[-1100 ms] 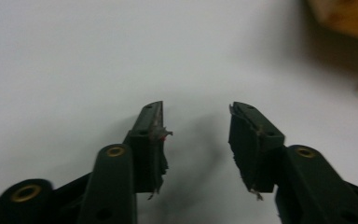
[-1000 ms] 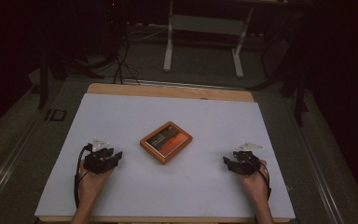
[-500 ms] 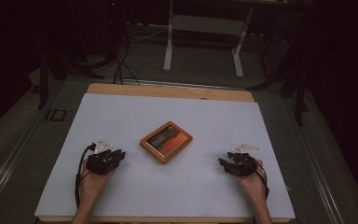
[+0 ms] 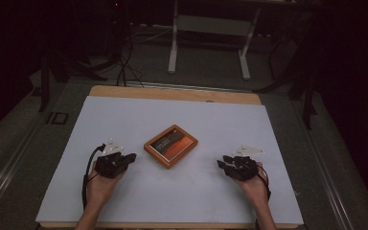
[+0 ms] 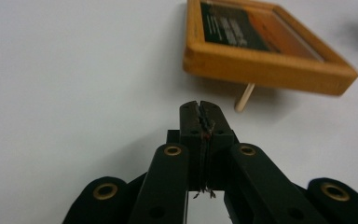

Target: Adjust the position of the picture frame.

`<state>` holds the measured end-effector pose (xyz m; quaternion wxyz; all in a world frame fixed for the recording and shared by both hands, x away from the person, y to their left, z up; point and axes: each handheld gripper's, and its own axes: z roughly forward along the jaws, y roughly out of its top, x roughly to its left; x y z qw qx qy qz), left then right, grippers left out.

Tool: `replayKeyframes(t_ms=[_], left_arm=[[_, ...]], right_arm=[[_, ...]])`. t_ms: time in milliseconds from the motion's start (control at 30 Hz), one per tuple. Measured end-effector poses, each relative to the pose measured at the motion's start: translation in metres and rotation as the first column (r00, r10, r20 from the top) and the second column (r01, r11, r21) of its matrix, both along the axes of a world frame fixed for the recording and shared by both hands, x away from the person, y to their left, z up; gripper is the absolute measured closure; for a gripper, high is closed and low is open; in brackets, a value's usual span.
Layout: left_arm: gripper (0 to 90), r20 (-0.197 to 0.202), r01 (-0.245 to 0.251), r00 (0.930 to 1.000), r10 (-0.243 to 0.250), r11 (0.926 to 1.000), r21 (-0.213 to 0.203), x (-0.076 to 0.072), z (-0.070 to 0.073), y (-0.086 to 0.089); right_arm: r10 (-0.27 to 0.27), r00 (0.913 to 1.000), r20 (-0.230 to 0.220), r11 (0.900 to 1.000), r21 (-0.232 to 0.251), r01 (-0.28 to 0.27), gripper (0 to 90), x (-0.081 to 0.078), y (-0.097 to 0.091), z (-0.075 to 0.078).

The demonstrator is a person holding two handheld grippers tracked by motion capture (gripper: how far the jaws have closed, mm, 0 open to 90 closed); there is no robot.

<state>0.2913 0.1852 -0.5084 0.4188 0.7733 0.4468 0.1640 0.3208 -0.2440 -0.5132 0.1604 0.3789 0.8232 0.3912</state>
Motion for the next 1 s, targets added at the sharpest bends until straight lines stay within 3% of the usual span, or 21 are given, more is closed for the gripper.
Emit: replayKeyframes(t_ms=[33, 67, 100, 233, 400, 700, 833, 1000], left_arm=[[85.9, -0.009, -0.011, 0.9999, 0.011, 0.9996, -0.027, 0.003, 0.001, 0.000], [83.1, -0.009, -0.011, 0.9999, 0.011, 0.9996, -0.027, 0.003, 0.001, 0.000], [80.6, -0.012, -0.017, 0.9998, 0.016, 0.9988, -0.045, 0.005, 0.003, 0.000], [67.9, -0.014, -0.018, 0.9997, 0.018, 0.9989, -0.044, 0.008, 0.004, -0.003], [58.8, -0.021, -0.016, 0.9997, 0.015, 0.9979, -0.062, 0.011, 0.006, -0.005], [52.0, -0.054, -0.005, 0.9985, -0.001, 0.9931, -0.117, 0.018, 0.009, -0.006], [50.5, -0.062, -0.001, 0.9981, -0.005, 0.9950, -0.100, 0.019, 0.007, -0.009], [50.2, -0.062, -0.001, 0.9980, -0.006, 0.9935, -0.114, 0.019, 0.007, -0.008]], right_arm=[[0.017, 0.9999, 0.001, 0.9998, 0.008, -0.017, 80.1, 0.000, 0.002, 0.001], [0.029, 0.9995, 0.006, 0.9995, 0.007, -0.030, 87.6, -0.001, 0.005, 0.001], [0.039, 0.9992, 0.013, 0.9992, 0.005, -0.039, 90.0, -0.001, 0.008, 0.001], [0.075, 0.9971, 0.014, 0.9972, 0.000, -0.075, 90.0, 0.003, 0.024, 0.002], [0.096, 0.9951, 0.023, 0.9953, 0.013, -0.096, 90.0, 0.009, 0.042, 0.005], [0.118, 0.9929, 0.016, 0.9917, 0.050, -0.119, 90.0, 0.030, 0.083, 0.006], [0.119, 0.9928, 0.014, 0.9895, 0.081, -0.120, 90.0, 0.034, 0.098, 0.005], [0.128, 0.9917, 0.014, 0.9864, 0.102, -0.129, 90.0, 0.038, 0.111, 0.006]])
